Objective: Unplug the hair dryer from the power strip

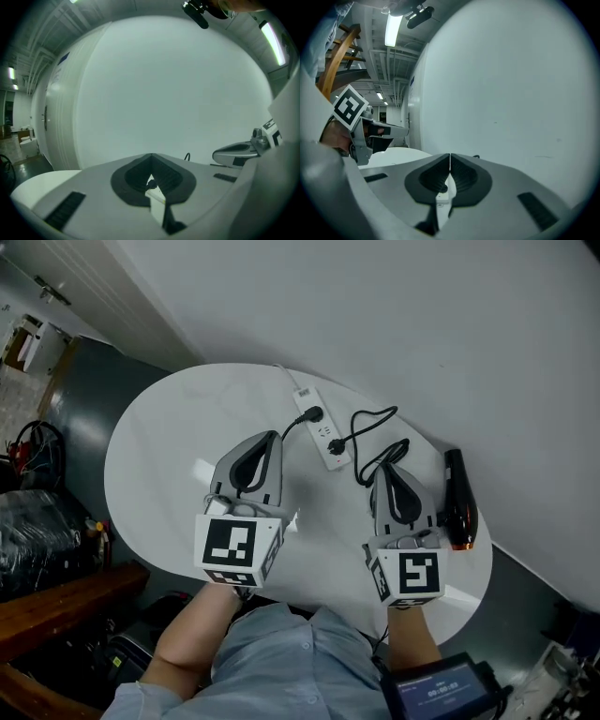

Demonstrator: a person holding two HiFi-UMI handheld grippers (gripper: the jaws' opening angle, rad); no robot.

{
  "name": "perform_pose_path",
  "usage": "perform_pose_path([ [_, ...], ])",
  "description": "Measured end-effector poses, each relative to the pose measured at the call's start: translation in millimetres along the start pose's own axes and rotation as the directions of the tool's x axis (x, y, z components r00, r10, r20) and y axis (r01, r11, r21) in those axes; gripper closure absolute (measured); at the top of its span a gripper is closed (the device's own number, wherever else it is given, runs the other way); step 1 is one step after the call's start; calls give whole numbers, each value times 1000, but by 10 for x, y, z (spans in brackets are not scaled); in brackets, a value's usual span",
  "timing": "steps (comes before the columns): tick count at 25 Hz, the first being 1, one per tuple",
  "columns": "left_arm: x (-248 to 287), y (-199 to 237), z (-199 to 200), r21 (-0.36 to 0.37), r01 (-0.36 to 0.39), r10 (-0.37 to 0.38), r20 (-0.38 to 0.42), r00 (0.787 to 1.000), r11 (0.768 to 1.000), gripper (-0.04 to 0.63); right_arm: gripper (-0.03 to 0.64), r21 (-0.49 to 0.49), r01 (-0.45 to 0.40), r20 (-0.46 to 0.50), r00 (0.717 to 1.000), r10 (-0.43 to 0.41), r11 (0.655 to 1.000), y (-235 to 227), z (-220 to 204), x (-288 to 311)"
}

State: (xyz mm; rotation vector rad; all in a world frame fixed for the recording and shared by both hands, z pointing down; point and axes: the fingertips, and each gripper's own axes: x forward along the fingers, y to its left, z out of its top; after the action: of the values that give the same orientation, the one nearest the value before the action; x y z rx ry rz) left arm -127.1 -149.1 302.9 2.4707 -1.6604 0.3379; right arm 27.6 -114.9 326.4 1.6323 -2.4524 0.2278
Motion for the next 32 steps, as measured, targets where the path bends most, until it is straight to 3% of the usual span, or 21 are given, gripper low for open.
perform_pose_path([
  [4,186,81,-186,-26,13,-14,-45,999,1000,597,614,32,17,-78,997,-14,999,-25,-326,126],
  [14,615,227,-637,-62,19,-26,-125,992,998,597,612,80,-16,-162,986,29,997,73,-901,589],
  [16,614,220,-656,-67,17,-26,-136,990,998,597,601,81,-36,-188,981,51,996,127,-950,602],
  [18,628,234,-678,-75,17,-27,-144,989,997,597,525,93,-61,-210,974,80,994,194,-998,643],
  [20,666,257,-703,-79,19,-30,-148,989,997,597,504,93,-75,-217,972,94,993,236,-1021,704],
  [32,829,442,-784,-75,20,-32,-164,986,997,597,519,70,-44,-251,966,61,997,283,-1064,1044],
])
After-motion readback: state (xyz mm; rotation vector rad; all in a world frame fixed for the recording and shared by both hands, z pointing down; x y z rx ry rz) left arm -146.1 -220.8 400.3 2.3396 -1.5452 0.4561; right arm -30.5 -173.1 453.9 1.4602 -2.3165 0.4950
